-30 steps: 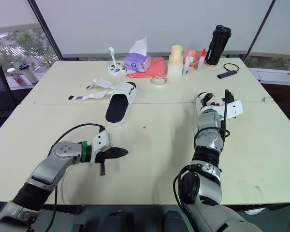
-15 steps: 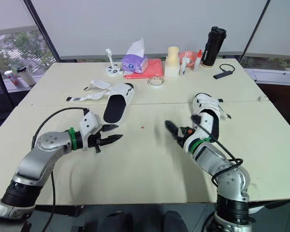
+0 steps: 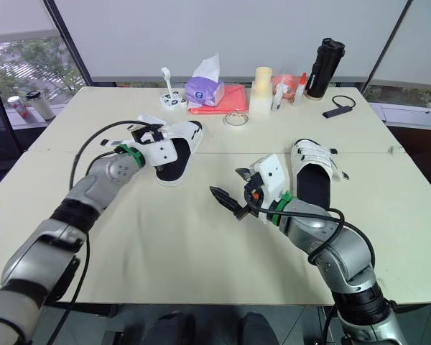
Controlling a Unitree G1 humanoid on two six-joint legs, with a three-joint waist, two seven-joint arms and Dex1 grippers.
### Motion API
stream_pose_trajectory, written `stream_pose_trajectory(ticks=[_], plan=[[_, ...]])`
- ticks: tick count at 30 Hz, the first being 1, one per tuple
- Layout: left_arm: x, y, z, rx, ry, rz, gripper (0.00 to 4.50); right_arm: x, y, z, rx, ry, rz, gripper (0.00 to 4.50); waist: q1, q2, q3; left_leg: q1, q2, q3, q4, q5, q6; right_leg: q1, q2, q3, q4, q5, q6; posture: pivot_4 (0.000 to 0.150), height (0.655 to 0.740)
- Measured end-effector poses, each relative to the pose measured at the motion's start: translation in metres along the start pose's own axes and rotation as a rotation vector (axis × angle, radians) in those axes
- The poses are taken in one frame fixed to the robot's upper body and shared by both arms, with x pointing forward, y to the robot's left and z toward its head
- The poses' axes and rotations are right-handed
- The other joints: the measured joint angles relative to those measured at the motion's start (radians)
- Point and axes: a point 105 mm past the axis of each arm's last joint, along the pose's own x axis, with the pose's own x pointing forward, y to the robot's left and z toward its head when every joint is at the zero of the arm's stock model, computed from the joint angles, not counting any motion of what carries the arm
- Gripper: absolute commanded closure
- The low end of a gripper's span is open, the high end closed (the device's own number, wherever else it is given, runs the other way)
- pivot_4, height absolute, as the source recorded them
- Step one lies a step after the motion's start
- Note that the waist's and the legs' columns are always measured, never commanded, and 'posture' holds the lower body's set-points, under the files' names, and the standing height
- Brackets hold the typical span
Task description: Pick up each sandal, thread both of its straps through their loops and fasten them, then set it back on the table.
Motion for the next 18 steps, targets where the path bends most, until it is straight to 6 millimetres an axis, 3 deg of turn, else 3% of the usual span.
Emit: stream_pose_trajectory(ticks=[8, 15, 18], plan=[[0.021, -0.002, 0.005, 0.084, 0.046, 0.044, 0.02, -0.001, -0.004, 0.011, -0.067, -0.056, -0.054, 0.0, 0.002, -0.002, 0.001, -0.005, -0.001, -0.001, 0.003, 0.0, 0.0, -0.003, 0.0, -0.001, 0.002, 0.0, 0.0, 0.15, 0.74], [0.028, -0.002, 0.009, 0.101, 0.082, 0.064, 0.02, -0.002, -0.008, 0.006, -0.064, -0.054, -0.106, 0.0, 0.002, -0.002, 0.001, -0.005, -0.001, -0.001, 0.004, 0.0, 0.0, -0.003, 0.0, -0.002, 0.002, 0.0, 0.0, 0.15, 0.74], [0.03, -0.003, 0.012, 0.1, 0.096, 0.071, 0.88, -0.001, -0.009, 0.009, -0.061, -0.072, -0.121, 0.0, 0.003, -0.002, 0.001, -0.005, -0.001, -0.001, 0.004, 0.0, 0.0, -0.003, 0.0, -0.002, 0.002, 0.0, 0.001, 0.15, 0.74]])
